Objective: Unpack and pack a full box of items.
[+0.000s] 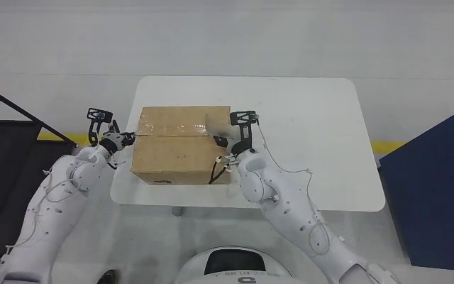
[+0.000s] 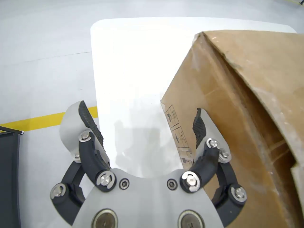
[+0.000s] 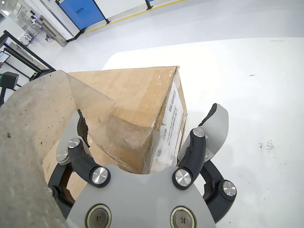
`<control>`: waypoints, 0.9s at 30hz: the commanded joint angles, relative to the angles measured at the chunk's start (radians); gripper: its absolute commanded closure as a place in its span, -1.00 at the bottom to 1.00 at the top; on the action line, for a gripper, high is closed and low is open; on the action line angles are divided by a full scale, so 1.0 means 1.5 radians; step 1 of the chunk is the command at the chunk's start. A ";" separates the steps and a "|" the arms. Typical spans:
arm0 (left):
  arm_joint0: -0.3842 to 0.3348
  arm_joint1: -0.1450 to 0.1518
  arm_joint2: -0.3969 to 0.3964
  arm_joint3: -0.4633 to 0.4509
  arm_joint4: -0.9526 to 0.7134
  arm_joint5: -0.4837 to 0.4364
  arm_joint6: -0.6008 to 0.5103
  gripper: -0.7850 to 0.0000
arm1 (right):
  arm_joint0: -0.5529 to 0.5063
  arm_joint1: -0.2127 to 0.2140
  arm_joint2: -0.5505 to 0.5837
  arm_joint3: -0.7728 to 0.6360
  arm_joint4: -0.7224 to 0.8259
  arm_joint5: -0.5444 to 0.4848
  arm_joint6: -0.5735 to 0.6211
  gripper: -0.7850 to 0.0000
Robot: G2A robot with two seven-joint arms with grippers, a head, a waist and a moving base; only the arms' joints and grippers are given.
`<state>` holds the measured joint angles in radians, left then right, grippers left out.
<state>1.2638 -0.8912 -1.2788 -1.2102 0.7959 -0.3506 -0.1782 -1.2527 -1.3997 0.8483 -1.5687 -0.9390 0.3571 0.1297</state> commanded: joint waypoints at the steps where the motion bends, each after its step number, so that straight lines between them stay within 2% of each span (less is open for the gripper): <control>1: 0.002 -0.001 0.003 -0.005 0.007 0.001 0.002 -1.00 | -0.003 -0.001 -0.002 -0.005 -0.011 0.009 -0.002 -1.00; 15: 0.013 -0.010 -0.001 -0.053 -0.005 -0.012 -0.001 -1.00 | -0.003 -0.019 -0.030 -0.038 -0.087 0.075 0.003 -1.00; 27: 0.035 -0.014 -0.012 -0.086 -0.007 -0.020 0.001 -1.00 | 0.082 -0.057 -0.077 -0.022 -0.100 0.145 0.069 -1.00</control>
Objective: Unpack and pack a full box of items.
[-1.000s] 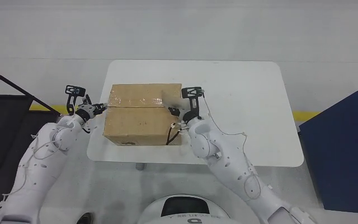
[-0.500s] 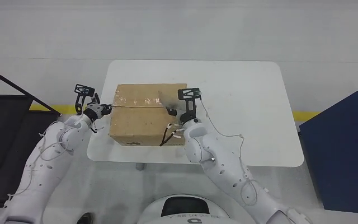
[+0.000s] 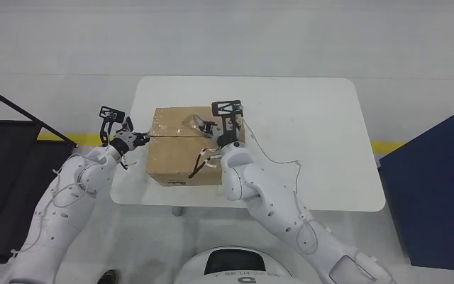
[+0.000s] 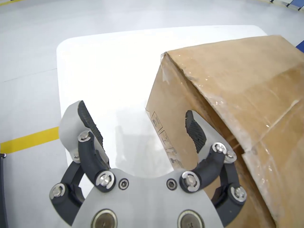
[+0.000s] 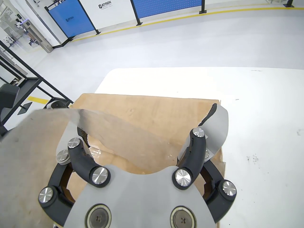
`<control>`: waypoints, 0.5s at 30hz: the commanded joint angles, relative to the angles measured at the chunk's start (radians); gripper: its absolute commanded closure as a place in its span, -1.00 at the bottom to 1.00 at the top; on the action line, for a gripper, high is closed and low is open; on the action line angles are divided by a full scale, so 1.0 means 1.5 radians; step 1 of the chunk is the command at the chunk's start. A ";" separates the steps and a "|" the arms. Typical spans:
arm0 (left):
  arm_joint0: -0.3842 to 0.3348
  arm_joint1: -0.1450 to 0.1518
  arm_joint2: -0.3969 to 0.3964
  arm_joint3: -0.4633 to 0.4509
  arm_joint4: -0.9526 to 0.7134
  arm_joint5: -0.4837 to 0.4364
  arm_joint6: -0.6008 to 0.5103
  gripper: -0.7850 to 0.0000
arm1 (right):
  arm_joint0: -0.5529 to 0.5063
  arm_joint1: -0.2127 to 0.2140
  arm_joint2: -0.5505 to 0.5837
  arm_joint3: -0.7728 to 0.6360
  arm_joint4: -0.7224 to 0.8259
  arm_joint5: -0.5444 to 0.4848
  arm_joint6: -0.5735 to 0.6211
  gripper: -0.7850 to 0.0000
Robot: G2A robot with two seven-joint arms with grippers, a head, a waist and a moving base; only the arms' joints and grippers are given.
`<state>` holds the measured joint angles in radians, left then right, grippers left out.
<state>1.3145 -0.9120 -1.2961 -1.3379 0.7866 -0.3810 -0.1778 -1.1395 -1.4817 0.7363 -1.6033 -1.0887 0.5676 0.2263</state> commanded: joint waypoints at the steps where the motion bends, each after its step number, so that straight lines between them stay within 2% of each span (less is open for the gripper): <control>1: 0.004 -0.001 -0.003 -0.003 0.001 -0.001 0.002 -1.00 | 0.016 -0.008 -0.009 0.002 -0.002 0.015 0.012 -1.00; 8: 0.015 -0.002 -0.016 -0.009 -0.003 -0.003 0.007 -1.00 | 0.047 -0.033 -0.047 0.005 -0.004 0.039 0.045 -1.00; 11: 0.019 -0.003 -0.022 -0.010 -0.005 -0.004 0.009 -1.00 | 0.052 -0.039 -0.039 -0.024 0.074 -0.014 0.119 -1.00; 15: 0.024 -0.003 -0.032 -0.009 -0.008 -0.006 0.013 -1.00 | 0.045 -0.043 -0.016 -0.049 0.109 -0.022 0.117 -1.00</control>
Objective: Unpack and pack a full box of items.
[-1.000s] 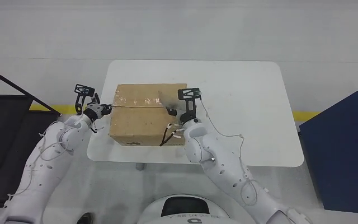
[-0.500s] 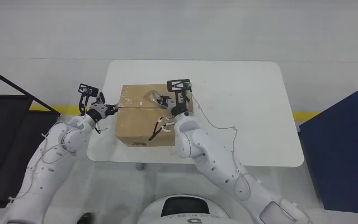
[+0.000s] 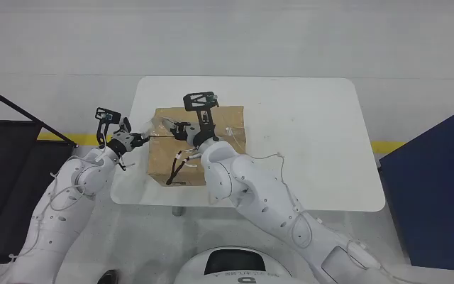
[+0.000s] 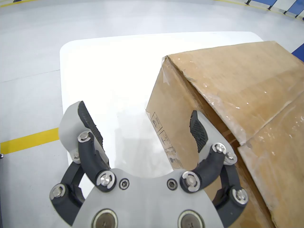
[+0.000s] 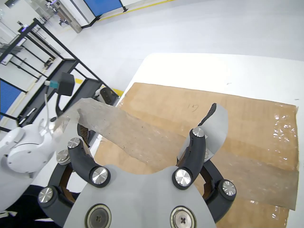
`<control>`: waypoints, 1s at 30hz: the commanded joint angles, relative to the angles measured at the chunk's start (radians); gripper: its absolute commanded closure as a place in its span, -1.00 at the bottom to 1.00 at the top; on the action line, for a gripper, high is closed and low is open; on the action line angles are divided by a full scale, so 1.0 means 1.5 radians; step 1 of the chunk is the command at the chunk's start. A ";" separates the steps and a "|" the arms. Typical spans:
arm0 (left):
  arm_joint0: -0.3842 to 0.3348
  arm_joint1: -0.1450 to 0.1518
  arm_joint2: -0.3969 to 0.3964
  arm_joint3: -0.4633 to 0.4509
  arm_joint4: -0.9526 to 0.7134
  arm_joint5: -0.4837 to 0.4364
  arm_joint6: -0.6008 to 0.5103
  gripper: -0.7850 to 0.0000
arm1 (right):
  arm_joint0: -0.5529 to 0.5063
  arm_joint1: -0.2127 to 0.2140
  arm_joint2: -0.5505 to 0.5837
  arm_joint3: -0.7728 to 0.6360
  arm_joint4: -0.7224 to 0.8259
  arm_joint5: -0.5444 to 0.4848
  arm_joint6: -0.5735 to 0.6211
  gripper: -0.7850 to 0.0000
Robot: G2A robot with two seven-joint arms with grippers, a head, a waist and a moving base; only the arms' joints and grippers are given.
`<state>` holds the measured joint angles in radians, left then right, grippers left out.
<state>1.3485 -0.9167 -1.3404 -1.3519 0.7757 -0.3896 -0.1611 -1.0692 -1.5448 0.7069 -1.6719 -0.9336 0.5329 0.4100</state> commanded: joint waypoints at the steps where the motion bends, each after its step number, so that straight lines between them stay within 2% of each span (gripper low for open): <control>1: 0.003 0.000 -0.005 0.002 -0.001 0.000 0.004 -1.00 | -0.003 -0.003 0.006 -0.006 0.014 0.003 -0.012 -1.00; 8: 0.014 -0.002 -0.030 0.013 -0.032 -0.007 0.022 -1.00 | 0.024 -0.024 -0.014 0.016 0.054 0.000 0.003 -1.00; 15: 0.025 -0.001 -0.052 0.026 -0.042 -0.020 0.026 -1.00 | 0.128 -0.075 -0.054 0.133 0.183 0.009 0.064 -1.00; 21: 0.030 -0.002 -0.068 0.037 -0.051 -0.034 0.028 -1.00 | 0.190 -0.117 -0.038 0.202 0.322 -0.061 0.006 -1.00; 24: 0.030 -0.002 -0.074 0.045 -0.052 -0.035 0.025 -1.00 | 0.186 -0.117 -0.027 0.194 0.318 -0.086 -0.013 -1.00; 27: 0.031 -0.002 -0.085 0.047 -0.061 -0.037 0.020 -1.00 | 0.151 -0.102 0.006 0.136 0.288 -0.101 -0.009 -1.00; 30: 0.038 0.000 -0.107 0.044 -0.072 -0.026 0.020 -1.00 | 0.084 -0.075 0.070 0.039 0.252 -0.125 0.028 -1.00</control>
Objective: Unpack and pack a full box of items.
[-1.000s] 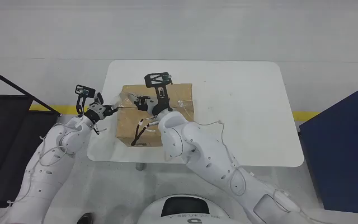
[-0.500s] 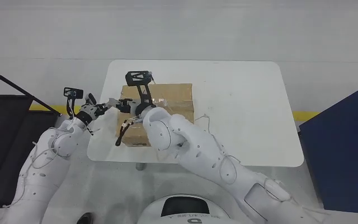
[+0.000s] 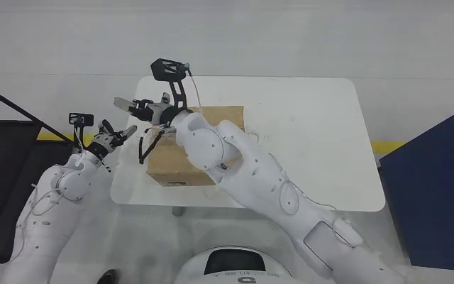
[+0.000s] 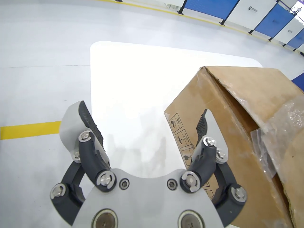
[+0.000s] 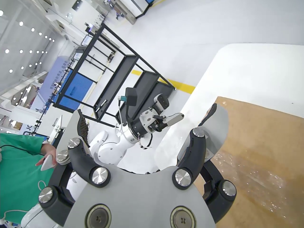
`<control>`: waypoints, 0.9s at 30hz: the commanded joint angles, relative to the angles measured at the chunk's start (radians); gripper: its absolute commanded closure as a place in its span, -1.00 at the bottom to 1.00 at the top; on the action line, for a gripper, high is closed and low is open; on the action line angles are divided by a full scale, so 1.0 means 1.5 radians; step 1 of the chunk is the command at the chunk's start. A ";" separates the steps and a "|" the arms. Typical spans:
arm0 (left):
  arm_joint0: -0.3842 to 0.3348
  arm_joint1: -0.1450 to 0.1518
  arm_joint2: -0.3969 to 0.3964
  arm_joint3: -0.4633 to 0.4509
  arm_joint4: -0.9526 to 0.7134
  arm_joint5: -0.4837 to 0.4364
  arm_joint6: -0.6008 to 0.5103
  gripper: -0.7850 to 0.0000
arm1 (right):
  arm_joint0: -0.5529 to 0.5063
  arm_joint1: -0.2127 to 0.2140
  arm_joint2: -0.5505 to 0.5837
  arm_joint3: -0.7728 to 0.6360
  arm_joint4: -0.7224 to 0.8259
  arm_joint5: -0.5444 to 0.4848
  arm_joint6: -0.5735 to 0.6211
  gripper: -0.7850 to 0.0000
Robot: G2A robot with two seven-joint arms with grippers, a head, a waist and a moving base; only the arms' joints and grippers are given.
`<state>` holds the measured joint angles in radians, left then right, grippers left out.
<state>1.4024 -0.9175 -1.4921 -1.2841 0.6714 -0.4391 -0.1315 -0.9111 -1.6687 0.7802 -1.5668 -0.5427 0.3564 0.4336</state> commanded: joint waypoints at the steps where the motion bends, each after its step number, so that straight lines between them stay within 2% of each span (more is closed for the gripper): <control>1: 0.003 0.001 -0.011 -0.003 -0.005 0.013 0.000 -1.00 | -0.059 0.021 0.058 -0.078 -0.024 -0.025 0.035 -1.00; 4: 0.003 0.001 -0.011 -0.003 -0.005 0.013 0.000 -1.00 | -0.137 0.049 0.146 -0.168 -0.035 -0.069 0.111 -1.00; 8: 0.003 0.001 -0.011 -0.003 -0.005 0.013 0.000 -1.00 | -0.205 0.073 0.255 -0.221 -0.020 -0.128 0.190 -1.00; 13: 0.003 0.001 -0.011 -0.003 -0.005 0.013 0.000 -1.00 | -0.205 0.073 0.255 -0.221 -0.020 -0.128 0.190 -1.00; 15: 0.007 0.000 -0.015 -0.015 0.011 0.023 0.022 -1.00 | -0.205 0.073 0.255 -0.221 -0.020 -0.128 0.190 -1.00; 16: 0.023 -0.001 -0.014 -0.029 0.015 0.025 0.045 -1.00 | -0.205 0.073 0.255 -0.221 -0.020 -0.128 0.190 -1.00; 18: 0.041 -0.003 -0.018 -0.041 -0.045 -0.001 0.024 -1.00 | -0.205 0.073 0.255 -0.221 -0.020 -0.128 0.190 -1.00; 20: 0.051 -0.002 -0.031 -0.047 -0.187 -0.046 -0.082 -1.00 | -0.205 0.073 0.255 -0.221 -0.020 -0.128 0.190 -1.00; 22: 0.048 0.003 -0.046 -0.037 -0.400 -0.072 -0.257 -1.00 | -0.205 0.073 0.255 -0.221 -0.020 -0.128 0.190 -1.00; 24: 0.031 0.009 -0.068 -0.010 -0.623 -0.050 -0.452 -1.00 | -0.205 0.073 0.255 -0.221 -0.020 -0.128 0.190 -1.00; 26: 0.005 0.017 -0.091 0.032 -0.768 -0.013 -0.633 -1.00 | -0.205 0.073 0.255 -0.221 -0.020 -0.128 0.190 -1.00; 27: -0.005 0.019 -0.094 0.051 -0.796 0.002 -0.687 -1.00 | -0.205 0.073 0.255 -0.221 -0.020 -0.128 0.190 -1.00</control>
<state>1.4127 -0.8931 -1.6260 -1.2431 -0.2739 -0.4647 -0.8820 -1.2190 -1.5586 1.1625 -1.8976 -0.5728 0.1646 0.7183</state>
